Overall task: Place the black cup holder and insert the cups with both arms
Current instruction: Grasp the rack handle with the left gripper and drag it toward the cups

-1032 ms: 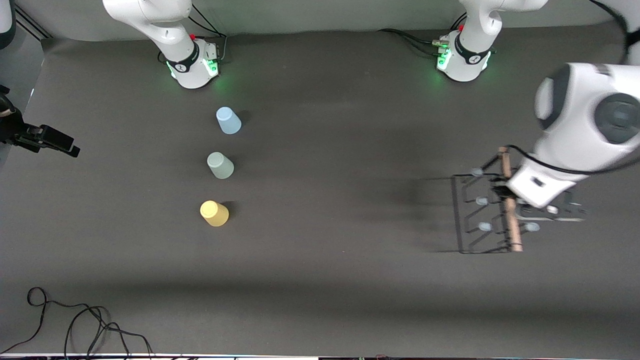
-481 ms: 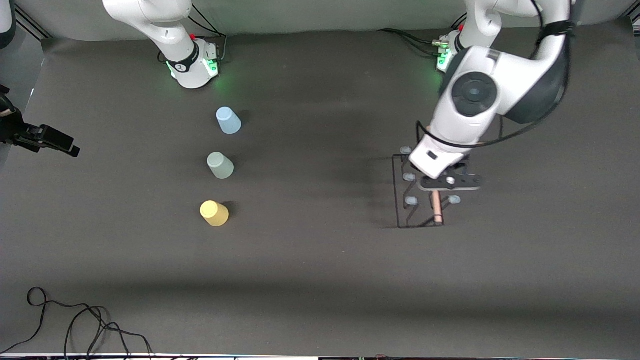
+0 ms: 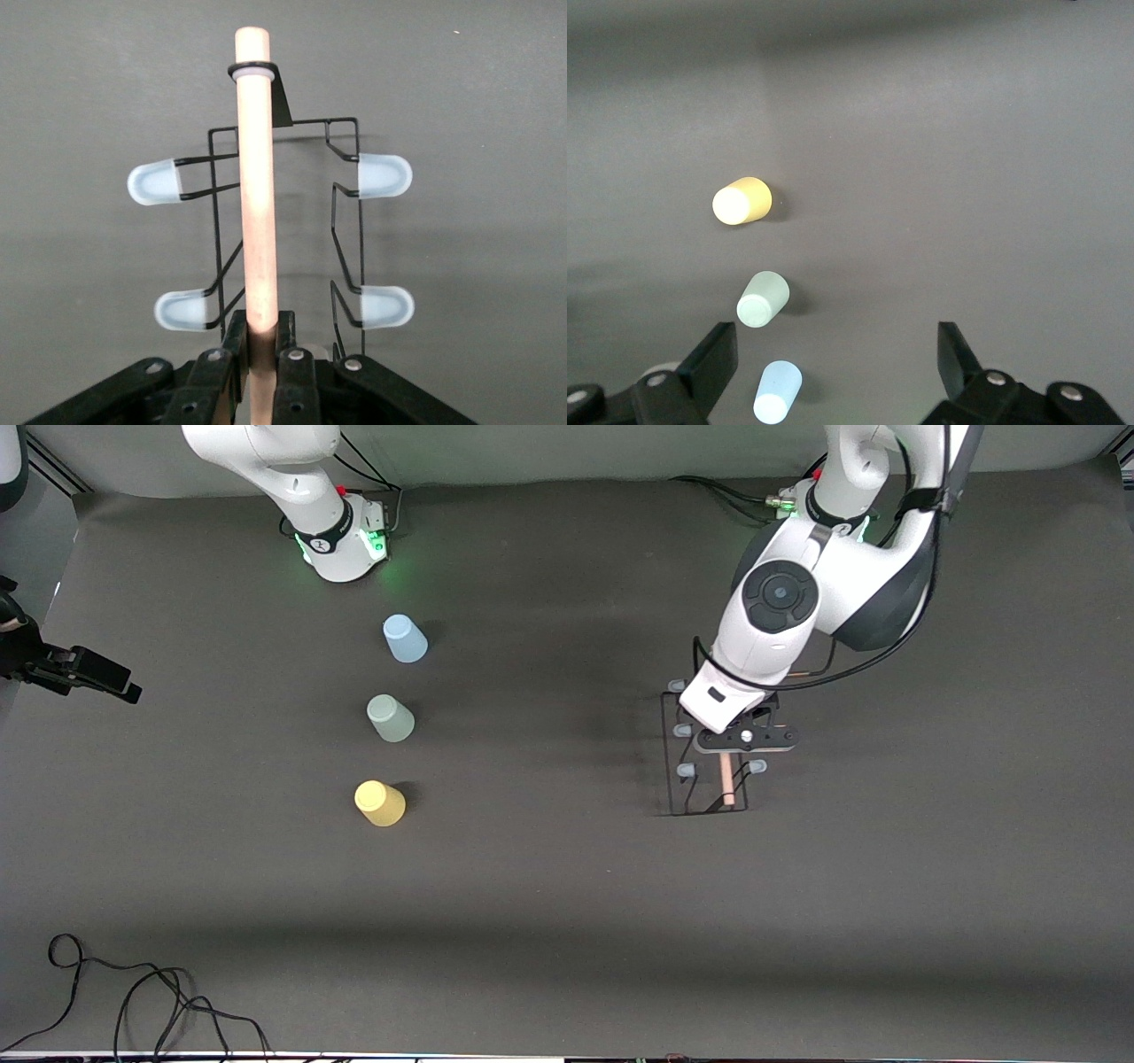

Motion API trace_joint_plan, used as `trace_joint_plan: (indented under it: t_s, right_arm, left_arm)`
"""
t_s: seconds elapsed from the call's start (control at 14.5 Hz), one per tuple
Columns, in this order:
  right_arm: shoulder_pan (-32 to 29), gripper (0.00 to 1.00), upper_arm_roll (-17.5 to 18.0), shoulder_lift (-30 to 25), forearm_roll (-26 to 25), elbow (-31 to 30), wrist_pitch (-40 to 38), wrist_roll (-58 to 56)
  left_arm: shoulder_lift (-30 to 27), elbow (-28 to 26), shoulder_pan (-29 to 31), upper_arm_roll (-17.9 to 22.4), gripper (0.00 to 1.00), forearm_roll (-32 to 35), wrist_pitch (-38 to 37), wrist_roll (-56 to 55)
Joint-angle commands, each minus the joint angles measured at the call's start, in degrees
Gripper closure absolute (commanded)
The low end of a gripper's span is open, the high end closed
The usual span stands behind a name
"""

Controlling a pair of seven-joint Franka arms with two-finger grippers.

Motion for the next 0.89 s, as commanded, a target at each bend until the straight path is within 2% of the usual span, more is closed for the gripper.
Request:
trace_joint_plan:
  t_s: [0.0, 0.21, 0.41, 0.62, 0.69, 0.76, 0.83]
  right_arm:
    - [0.28, 0.0, -0.09, 0.7, -0.81, 1.45, -0.81, -0.7]
    - [0.28, 0.0, -0.09, 0.7, -0.9, 1.45, -0.81, -0.7]
    - [0.28, 0.0, -0.09, 0.7, -0.9, 1.45, -0.81, -0.7]
    - [0.28, 0.0, -0.09, 0.7, -0.9, 1.45, -0.81, -0.7]
    - [0.28, 0.0, -0.09, 0.7, -0.9, 1.45, -0.81, -0.7]
    - [0.28, 0.0, -0.09, 0.7, -0.9, 1.45, -0.81, -0.7]
    - [0.28, 0.0, -0.09, 0.7, -0.9, 1.45, -0.81, -0.7]
  left_arm:
    - [0.93, 0.21, -2.09, 0.72, 1.0, -0.75, 0.73, -1.43]
    - [2.77, 0.12, -2.97, -0.51, 1.0, -0.75, 1.61, -1.42]
    - [3.13, -0.23, -3.76, -0.69, 1.0, -0.75, 5.65, -1.51]
    - [3.22, -0.23, -3.85, -0.69, 1.0, -0.75, 5.48, -1.51]
    - [3.48, -0.23, -3.85, -0.69, 0.66, -0.75, 5.21, -1.42]
    - [4.01, -0.23, -4.2, -0.78, 0.01, 0.3, 4.95, -0.81]
    - [4.53, -0.06, -4.55, -0.78, 0.0, 0.39, 4.25, -0.02]
